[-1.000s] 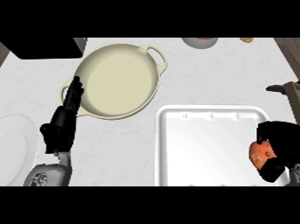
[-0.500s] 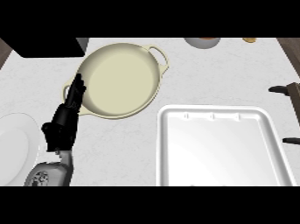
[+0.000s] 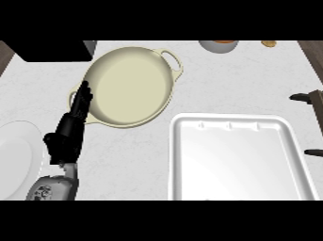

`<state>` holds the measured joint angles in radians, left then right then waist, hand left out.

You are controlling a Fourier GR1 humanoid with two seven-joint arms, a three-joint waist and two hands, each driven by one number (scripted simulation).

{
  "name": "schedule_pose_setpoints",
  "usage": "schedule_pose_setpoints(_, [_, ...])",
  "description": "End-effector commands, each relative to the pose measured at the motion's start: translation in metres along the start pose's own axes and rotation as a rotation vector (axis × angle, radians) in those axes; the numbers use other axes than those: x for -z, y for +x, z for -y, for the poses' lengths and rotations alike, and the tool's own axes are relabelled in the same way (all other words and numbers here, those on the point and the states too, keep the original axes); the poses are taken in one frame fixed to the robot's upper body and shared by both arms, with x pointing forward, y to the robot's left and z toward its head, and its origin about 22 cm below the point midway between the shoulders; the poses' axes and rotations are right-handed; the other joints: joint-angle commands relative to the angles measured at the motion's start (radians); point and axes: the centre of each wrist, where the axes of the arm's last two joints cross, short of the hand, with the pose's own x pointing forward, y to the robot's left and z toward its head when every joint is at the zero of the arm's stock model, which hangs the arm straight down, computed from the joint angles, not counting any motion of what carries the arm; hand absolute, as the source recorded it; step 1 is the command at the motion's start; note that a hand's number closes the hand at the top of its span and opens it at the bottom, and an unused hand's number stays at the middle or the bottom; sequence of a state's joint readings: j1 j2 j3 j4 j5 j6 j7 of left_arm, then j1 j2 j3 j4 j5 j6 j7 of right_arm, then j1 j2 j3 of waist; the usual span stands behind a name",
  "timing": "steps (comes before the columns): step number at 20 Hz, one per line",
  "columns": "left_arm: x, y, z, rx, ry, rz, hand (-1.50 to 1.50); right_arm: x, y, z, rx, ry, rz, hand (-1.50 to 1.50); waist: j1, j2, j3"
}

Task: Pick the squash from the tray and place it in the tiered basket

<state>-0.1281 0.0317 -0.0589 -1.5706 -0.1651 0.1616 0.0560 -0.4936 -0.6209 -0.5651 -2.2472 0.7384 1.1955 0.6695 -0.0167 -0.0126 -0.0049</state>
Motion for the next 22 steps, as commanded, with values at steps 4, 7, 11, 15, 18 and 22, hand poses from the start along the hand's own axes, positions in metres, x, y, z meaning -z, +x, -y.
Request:
schedule_pose_setpoints(4, [0.005, -0.004, 0.012, 0.016, -0.006, 0.013, 0.0, 0.004, -0.031, 0.077, 0.036, 0.002, -0.036, 1.5, -0.003, 0.001, 0.0])
schedule_pose_setpoints(7, [-0.013, -0.012, 0.009, 0.002, -0.017, -0.004, 0.0, 0.031, -0.031, 0.1, 0.164, 0.008, -0.037, 1.5, 0.023, 0.001, -0.001])
schedule_pose_setpoints(11, [0.005, 0.003, 0.01, -0.007, -0.014, 0.001, 0.0, 0.057, -0.03, 0.124, 0.311, 0.025, -0.059, 1.5, 0.023, 0.006, 0.001])
schedule_pose_setpoints(15, [0.004, 0.007, 0.016, 0.008, -0.022, 0.005, 0.0, 0.07, -0.003, 0.12, 0.272, 0.011, -0.073, 1.5, 0.023, 0.012, 0.004])
schedule_pose_setpoints(18, [-0.004, 0.006, 0.018, -0.018, -0.019, 0.02, 0.0, 0.068, -0.005, 0.136, 0.285, -0.035, -0.114, 1.5, 0.024, 0.011, 0.004])
schedule_pose_setpoints(22, [0.009, -0.003, 0.001, -0.006, -0.011, 0.017, 0.0, 0.093, -0.02, 0.119, 0.192, -0.001, -0.131, 1.5, 0.023, 0.017, 0.005])
